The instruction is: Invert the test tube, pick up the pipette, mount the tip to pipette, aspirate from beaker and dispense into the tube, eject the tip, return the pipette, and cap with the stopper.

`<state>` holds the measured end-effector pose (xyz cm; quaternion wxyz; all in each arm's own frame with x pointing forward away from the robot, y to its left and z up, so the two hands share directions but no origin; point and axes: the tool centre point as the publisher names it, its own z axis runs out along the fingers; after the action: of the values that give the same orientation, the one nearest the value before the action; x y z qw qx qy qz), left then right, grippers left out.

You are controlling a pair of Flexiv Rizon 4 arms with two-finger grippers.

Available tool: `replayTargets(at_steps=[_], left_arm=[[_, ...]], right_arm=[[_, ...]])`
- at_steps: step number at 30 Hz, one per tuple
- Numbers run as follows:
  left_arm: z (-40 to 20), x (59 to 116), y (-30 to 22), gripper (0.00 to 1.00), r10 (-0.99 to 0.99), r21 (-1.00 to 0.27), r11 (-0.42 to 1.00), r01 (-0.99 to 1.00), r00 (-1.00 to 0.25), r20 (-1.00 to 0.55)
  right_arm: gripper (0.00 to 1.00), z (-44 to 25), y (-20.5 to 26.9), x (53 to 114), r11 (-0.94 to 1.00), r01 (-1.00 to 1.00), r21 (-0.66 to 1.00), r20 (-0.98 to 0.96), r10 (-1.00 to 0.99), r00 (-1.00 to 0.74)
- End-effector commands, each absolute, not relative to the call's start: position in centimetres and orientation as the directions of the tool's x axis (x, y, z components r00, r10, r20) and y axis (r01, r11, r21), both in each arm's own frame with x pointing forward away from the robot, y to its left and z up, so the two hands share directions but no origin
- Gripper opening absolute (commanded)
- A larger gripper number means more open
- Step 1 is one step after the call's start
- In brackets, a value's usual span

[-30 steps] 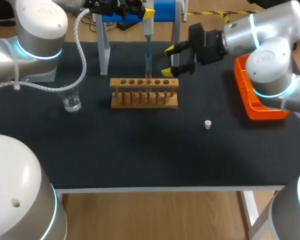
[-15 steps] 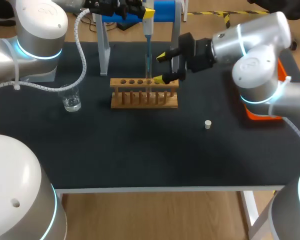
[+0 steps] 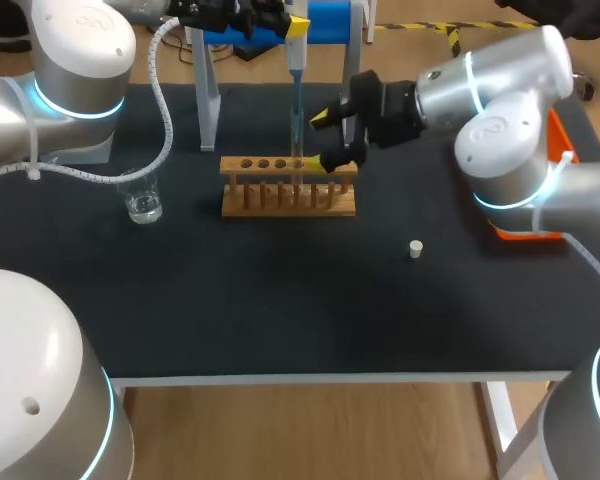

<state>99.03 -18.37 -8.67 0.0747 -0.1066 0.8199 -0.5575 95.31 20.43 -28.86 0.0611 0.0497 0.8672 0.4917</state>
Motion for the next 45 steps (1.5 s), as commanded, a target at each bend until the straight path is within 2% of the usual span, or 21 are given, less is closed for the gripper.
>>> replayTargets(at_steps=[1,45], left_arm=[[-8.6,99.0,-18.4,0.00,-0.259,-0.930,0.355,-0.092,-0.966,-0.004],[-6.6,97.4,-19.3,0.00,-0.261,-0.916,0.399,-0.047,-0.963,-0.064]], right_arm=[[1.00,-28.7,20.6,95.2,0.518,0.029,0.855,-0.056,0.149,-0.987],[1.00,-28.7,20.6,95.2,0.518,0.029,0.855,-0.056,0.149,-0.987]])
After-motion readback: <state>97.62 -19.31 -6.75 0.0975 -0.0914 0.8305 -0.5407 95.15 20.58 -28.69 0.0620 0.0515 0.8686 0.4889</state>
